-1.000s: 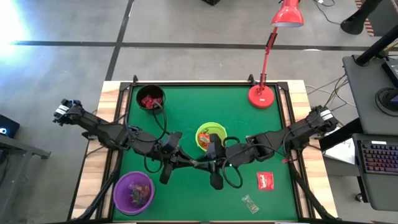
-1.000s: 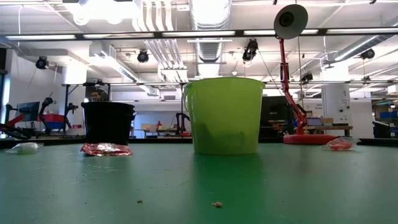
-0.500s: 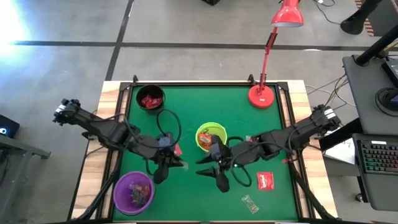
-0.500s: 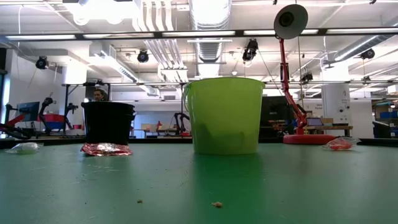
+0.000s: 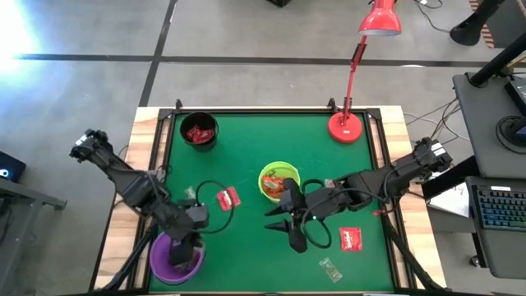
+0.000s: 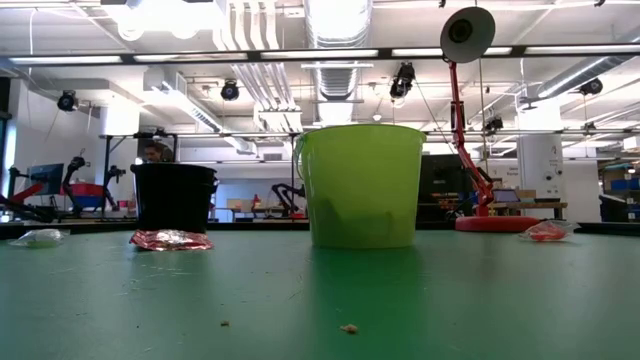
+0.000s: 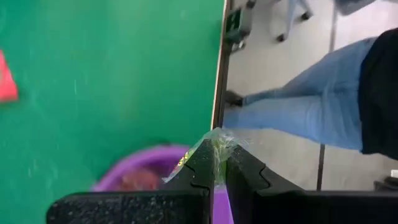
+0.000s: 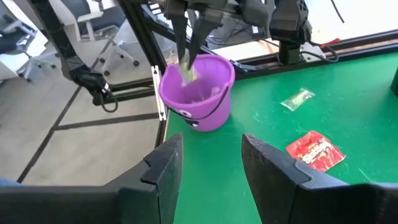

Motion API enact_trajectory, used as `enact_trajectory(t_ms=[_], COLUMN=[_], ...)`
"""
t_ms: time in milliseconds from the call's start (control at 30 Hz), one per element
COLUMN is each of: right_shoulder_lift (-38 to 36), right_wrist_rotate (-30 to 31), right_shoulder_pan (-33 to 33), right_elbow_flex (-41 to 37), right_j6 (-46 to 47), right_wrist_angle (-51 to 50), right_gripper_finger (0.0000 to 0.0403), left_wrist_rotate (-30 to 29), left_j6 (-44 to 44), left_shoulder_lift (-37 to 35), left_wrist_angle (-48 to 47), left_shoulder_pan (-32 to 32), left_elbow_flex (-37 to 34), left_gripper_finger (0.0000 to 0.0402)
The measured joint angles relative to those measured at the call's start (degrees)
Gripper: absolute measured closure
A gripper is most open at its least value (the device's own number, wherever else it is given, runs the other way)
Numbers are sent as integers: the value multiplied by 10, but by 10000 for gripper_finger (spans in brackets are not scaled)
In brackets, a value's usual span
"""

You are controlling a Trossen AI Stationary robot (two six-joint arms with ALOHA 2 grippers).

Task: Sort candy
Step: Put the green gummy into the purple bucket

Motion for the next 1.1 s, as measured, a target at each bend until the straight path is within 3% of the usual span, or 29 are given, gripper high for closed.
enact_trajectory(t_ms=[367, 933, 1100], right_shoulder_lift=[0, 0, 0], right_wrist_rotate=[0, 0, 0], right_shoulder_pan=[0, 0, 0], right_elbow_flex=[0, 0, 0], right_j6=[0, 40, 41], right_wrist_angle=[-13, -39, -41], right_gripper_finger=[246, 245, 245], left_wrist_rotate=[0, 10, 11], left_j6=[-128, -149, -162], left_shoulder_lift=[7, 50, 50], left_wrist_angle=[-80, -60, -60], left_shoulder_pan=[-78, -85, -86], left_elbow_flex=[-5, -82, -82], left_gripper_finger=[398, 398, 374])
